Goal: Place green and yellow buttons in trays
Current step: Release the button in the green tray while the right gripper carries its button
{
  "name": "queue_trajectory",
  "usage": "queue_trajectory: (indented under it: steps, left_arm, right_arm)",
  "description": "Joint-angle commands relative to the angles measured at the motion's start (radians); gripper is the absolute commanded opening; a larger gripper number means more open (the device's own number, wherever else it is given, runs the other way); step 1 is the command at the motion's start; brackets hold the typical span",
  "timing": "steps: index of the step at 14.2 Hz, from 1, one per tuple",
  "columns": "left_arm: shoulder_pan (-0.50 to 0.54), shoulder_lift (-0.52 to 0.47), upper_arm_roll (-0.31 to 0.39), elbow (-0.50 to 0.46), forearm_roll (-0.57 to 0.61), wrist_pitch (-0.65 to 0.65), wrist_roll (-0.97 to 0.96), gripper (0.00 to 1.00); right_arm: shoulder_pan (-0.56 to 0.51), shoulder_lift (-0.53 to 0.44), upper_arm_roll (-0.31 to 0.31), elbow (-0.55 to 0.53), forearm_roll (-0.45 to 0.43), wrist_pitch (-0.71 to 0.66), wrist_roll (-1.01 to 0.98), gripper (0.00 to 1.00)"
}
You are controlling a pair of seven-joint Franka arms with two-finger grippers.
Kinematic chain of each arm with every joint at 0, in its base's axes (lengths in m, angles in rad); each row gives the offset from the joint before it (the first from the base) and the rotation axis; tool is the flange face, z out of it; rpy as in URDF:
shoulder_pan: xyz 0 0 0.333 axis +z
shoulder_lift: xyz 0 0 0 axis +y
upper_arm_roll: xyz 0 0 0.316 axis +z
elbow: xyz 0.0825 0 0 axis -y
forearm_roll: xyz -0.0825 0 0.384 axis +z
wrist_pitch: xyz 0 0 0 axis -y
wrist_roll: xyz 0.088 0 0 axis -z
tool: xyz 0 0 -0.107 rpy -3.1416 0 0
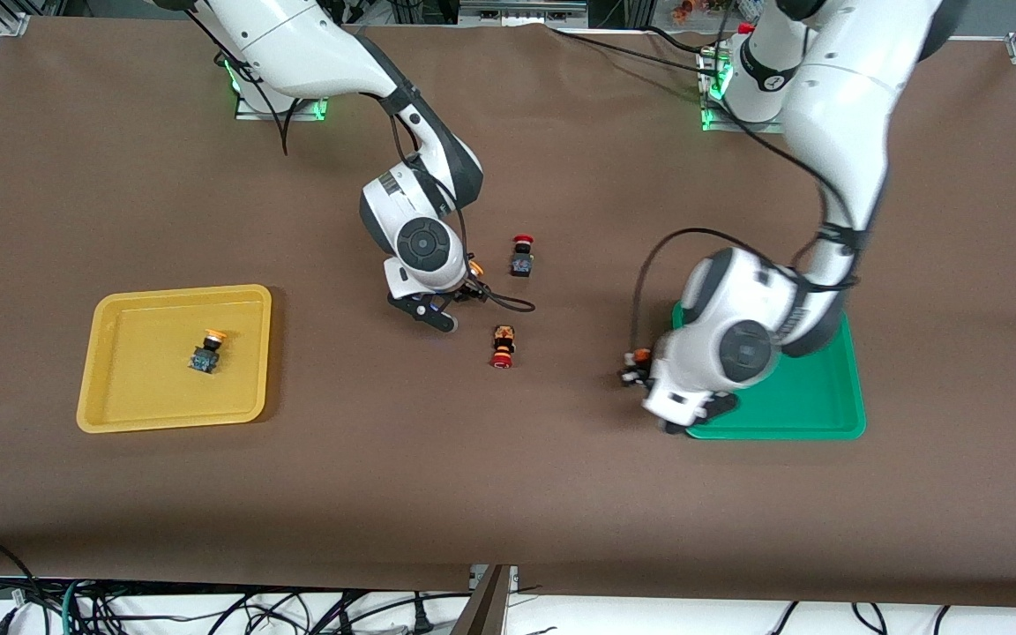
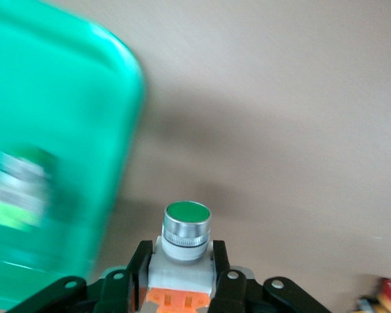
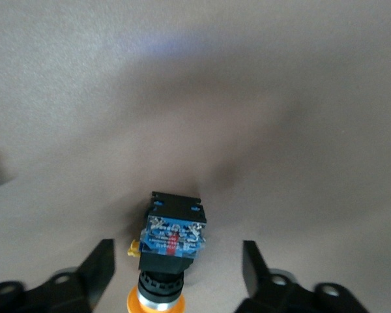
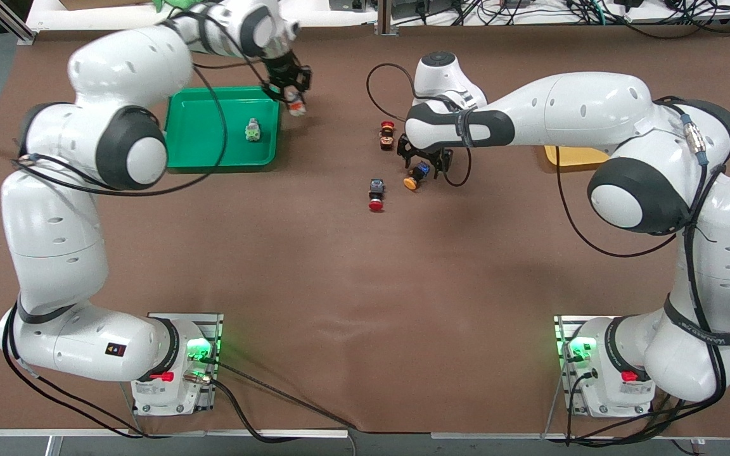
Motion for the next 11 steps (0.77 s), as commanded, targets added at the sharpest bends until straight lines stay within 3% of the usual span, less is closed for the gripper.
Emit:
queue_trajectory:
  steps: [1, 2, 3, 4, 5, 8, 11]
  left_arm:
    - [0.109, -0.027, 0.001, -0.027, 0.081, -0.049, 0.272, 0.0]
    - [0.155, -0.026, 0.001, -0.04, 0.087, -0.051, 0.36, 0.02]
    - [0.194, -0.021, 0.001, -0.057, 0.087, -0.054, 0.42, 0.19]
    - [0.214, -0.021, 0.001, -0.076, 0.089, -0.054, 0.453, 0.54]
    - [0.22, -0.021, 0.003, -0.079, 0.087, -0.06, 0.459, 1.0]
    - [0.222, -0.099, 0.001, -0.051, 0.089, -0.175, 0.464, 1.0]
    - [0.222, -0.275, -0.007, -0.048, 0.087, -0.271, 0.502, 1.0]
  right_arm:
    - [-0.002, -0.026, 0.005, -0.042, 0.017, 0.026, 0.015, 0.0]
    - [-0.005, -0.029, 0.002, -0.031, 0.015, 0.017, -0.009, 0.0]
    - [-0.01, -0.046, -0.008, -0.021, 0.012, 0.016, -0.042, 0.0]
    - [-0.028, -0.077, -0.04, -0.011, 0.012, -0.027, -0.119, 0.0]
    - [-0.062, -0.104, -0.079, 0.019, 0.01, -0.12, -0.23, 0.0]
    - [-0.206, -0.123, -0.181, 0.114, 0.006, -0.375, -0.65, 0.0]
    - [-0.246, -0.12, -0.345, 0.119, -0.002, -0.412, -1.045, 0.0]
